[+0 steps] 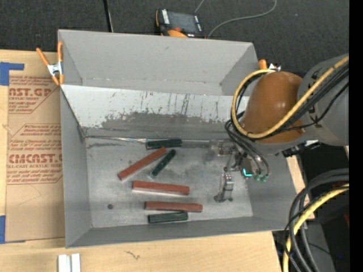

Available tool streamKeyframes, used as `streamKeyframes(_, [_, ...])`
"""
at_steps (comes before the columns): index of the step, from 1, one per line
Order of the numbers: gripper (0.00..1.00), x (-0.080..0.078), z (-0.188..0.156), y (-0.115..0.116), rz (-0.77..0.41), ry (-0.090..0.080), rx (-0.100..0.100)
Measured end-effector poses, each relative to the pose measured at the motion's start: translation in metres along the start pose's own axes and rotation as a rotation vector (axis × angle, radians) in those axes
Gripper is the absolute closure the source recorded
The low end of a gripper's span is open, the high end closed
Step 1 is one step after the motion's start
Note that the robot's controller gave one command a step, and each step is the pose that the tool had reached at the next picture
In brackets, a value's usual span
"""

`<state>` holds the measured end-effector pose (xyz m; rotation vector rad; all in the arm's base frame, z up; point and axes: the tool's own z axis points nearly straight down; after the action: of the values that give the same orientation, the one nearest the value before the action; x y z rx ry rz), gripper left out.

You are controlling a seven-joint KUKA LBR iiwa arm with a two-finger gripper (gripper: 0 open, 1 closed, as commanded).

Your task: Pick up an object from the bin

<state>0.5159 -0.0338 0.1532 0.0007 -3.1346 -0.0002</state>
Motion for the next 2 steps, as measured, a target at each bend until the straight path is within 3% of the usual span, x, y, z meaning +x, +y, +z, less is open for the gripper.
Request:
streamKeyframes(1, [0.0,0.0313,0.0861,0.0359,-0.006,-0.012,-0.002])
streamKeyframes(2, [1.0,0.0319,0.0837,0.0347,-0.006,-0.006,0.0])
